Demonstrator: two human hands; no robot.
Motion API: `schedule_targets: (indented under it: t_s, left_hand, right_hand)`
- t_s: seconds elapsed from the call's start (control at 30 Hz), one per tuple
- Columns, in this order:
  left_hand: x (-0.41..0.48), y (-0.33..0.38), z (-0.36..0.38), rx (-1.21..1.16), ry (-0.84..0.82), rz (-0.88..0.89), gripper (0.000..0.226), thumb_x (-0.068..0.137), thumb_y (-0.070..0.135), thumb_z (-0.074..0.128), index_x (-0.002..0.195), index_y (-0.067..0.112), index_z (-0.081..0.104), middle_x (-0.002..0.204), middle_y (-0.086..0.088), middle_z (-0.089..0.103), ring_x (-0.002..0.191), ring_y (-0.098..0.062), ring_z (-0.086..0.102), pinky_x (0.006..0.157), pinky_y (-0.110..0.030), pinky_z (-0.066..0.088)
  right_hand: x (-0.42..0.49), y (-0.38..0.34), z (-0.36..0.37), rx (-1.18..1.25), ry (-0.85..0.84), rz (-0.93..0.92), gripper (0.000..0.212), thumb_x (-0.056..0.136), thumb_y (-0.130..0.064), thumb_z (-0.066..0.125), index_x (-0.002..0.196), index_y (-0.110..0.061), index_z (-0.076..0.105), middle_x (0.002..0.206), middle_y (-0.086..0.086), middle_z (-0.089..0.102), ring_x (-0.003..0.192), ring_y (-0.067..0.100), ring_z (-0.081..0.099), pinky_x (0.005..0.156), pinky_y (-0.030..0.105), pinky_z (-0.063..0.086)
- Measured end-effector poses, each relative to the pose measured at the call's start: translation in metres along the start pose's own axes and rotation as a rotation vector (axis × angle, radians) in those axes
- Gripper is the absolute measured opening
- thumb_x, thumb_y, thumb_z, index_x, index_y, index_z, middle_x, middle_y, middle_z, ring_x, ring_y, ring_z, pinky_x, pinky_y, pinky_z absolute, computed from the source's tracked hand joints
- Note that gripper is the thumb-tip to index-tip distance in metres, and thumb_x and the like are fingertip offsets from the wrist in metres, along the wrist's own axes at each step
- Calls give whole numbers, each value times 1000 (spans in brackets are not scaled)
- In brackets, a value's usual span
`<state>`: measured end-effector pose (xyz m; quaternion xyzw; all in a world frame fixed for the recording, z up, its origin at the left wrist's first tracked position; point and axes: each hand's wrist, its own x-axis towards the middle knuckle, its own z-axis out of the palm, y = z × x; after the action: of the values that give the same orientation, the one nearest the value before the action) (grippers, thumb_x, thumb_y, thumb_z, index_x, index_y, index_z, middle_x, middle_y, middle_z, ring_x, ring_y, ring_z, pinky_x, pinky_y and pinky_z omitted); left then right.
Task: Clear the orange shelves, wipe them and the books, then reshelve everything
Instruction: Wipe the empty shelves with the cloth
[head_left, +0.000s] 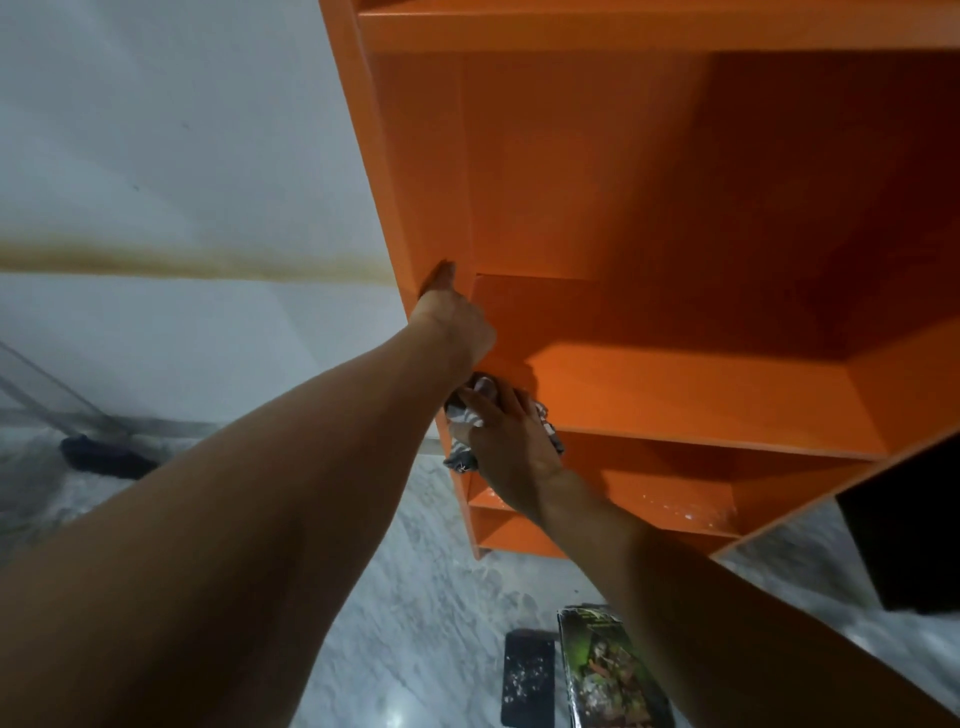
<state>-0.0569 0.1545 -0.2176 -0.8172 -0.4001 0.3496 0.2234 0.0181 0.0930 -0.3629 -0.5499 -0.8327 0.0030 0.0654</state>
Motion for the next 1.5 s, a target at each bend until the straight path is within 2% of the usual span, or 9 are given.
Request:
schedule_targets:
  t_s: [0.23, 0.37, 0.53, 0.67, 0.83, 1.07, 1.3, 1.37, 1.5]
  left_hand:
    - [2, 19, 5, -132, -19, -39, 20, 94, 28, 61, 112, 19, 59, 116, -3, 65, 114, -25, 61, 119, -53, 11]
    - [6, 47, 10, -276, -78, -77, 30, 92, 14, 57, 122, 20, 59, 128, -4, 60, 124, -25, 55, 117, -51, 15]
    - [26, 98, 11, -399, -135, -96, 60, 92, 10, 54, 148, 13, 34, 147, -8, 42, 136, -27, 43, 111, -58, 26]
    - [43, 139, -13, -451, -73, -54, 70, 98, 17, 50, 155, 5, 11, 160, -13, 18, 145, -28, 26, 115, -56, 24]
    - [66, 186, -55, -603, -25, -14, 69, 98, 15, 51, 153, 1, 11, 161, -19, 10, 146, -33, 21, 113, -52, 31]
    - [82, 228, -111, -831, -195, -54, 74, 103, 17, 48, 156, 13, -4, 159, -30, -7, 146, -51, 1, 111, -60, 29]
    - [97, 230, -120, -823, -156, -2, 75, 101, 33, 50, 157, 22, 2, 150, -29, 32, 141, -54, 18, 110, -64, 27]
    - [95, 226, -127, -788, -142, 6, 74, 101, 34, 50, 157, 22, 4, 147, -27, 38, 140, -52, 23, 112, -61, 25]
    - [92, 225, -129, -746, -127, 8, 73, 101, 37, 50, 158, 25, 6, 147, -25, 39, 139, -50, 26, 113, -58, 26]
  right_hand:
    - [-22, 21, -8, 20, 46, 44, 16, 83, -28, 66, 94, -18, 74, 137, 7, 50, 121, 41, 43, 94, 55, 39]
    - [-50, 53, -17, 19, 6, 58, 15, 74, -10, 66, 84, -13, 76, 131, 16, 57, 117, 52, 47, 92, 62, 41]
    - [-99, 107, -37, -17, -109, 98, 42, 95, -9, 51, 131, -28, 59, 161, 4, 17, 144, 42, 12, 115, 56, 14]
    - [-134, 148, -46, -20, -146, 143, 48, 94, -8, 51, 135, -32, 54, 162, 1, 14, 146, 38, 9, 116, 54, 12]
    - [-180, 198, -54, 6, -100, 219, 53, 88, 0, 56, 133, -30, 58, 160, 0, 20, 147, 34, 13, 117, 50, 11]
    - [-237, 254, -54, 43, -5, 356, 53, 66, 11, 75, 108, -22, 74, 141, 10, 52, 131, 36, 45, 100, 53, 46]
    - [-224, 248, -51, 224, 194, 535, 74, 77, 16, 55, 140, -16, 36, 141, 13, 37, 115, 29, 51, 93, 41, 51]
    - [-223, 249, -53, 189, 166, 590, 68, 77, 18, 52, 137, -13, 40, 138, 17, 31, 114, 33, 48, 91, 41, 51]
    - [-235, 245, -48, 44, 180, 488, 58, 63, 21, 61, 115, -5, 62, 115, 20, 54, 97, 38, 51, 73, 44, 51]
